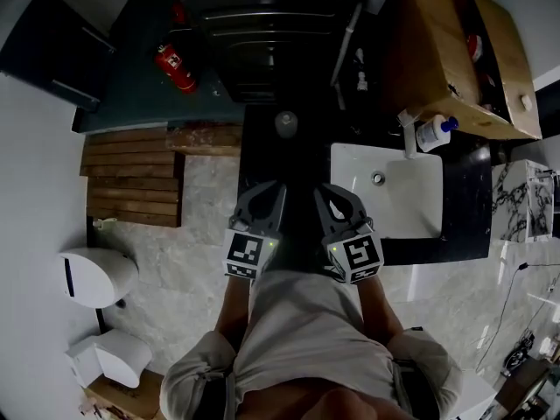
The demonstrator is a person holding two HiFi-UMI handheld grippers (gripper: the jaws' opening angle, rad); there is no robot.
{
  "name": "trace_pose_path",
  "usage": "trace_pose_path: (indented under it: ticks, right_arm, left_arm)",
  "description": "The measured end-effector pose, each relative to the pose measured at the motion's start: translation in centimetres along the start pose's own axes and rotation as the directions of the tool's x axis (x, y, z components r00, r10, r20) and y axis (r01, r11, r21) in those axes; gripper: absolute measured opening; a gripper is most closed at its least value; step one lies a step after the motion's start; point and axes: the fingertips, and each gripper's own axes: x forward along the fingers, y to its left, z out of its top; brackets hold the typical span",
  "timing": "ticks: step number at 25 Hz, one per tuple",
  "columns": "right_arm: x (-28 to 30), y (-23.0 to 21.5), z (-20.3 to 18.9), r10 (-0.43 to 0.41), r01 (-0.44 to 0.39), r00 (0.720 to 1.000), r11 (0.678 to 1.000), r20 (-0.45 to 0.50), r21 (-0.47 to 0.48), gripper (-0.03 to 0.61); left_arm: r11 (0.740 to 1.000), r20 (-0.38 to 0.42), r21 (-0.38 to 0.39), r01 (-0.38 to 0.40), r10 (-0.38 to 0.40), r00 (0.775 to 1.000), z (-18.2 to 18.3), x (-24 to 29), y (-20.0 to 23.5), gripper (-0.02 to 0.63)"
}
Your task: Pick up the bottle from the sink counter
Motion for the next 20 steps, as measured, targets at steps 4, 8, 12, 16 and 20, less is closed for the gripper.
trace_pose_path:
  ticks: [4, 8, 12, 16, 20]
  right_arm:
    - [1.5, -0.6, -0.8, -0.009, 0.009, 1.0, 1.0, -0.026, 0.005, -0.005]
    - [3.2, -0.7, -1.7, -0.011, 0.012, 0.998, 1.0, -0.058, 0.021, -0.006]
    - [4.4, -0.8, -2.6, -0.02, 0.022, 0.996, 0.999, -0.086, 0.029, -0.006]
    - [5.9, -1.1, -3.5, -0.031, 0.035, 0.993, 0.999, -0.11, 0.031, -0.005]
    - [7.1, -1.6, -4.3, -0.042, 0.047, 0.991, 0.998, -0.129, 0.037, -0.005]
  left_arm:
    - [0.999, -0.03, 0.005, 0.034, -0.034, 0.999, -1.1, 1.7, 0.7, 0.003]
    - [0.999, -0.051, 0.002, 0.048, -0.047, 0.998, -2.0, 3.0, 1.8, 0.003]
    - [0.998, -0.067, -0.013, 0.062, -0.063, 0.996, -3.0, 3.9, 2.8, 0.003]
    - [0.997, -0.095, -0.021, 0.074, -0.075, 0.993, -4.4, 5.0, 3.9, 0.003]
    - [0.996, -0.109, -0.018, 0.087, -0.089, 0.99, -5.3, 6.4, 4.6, 0.003]
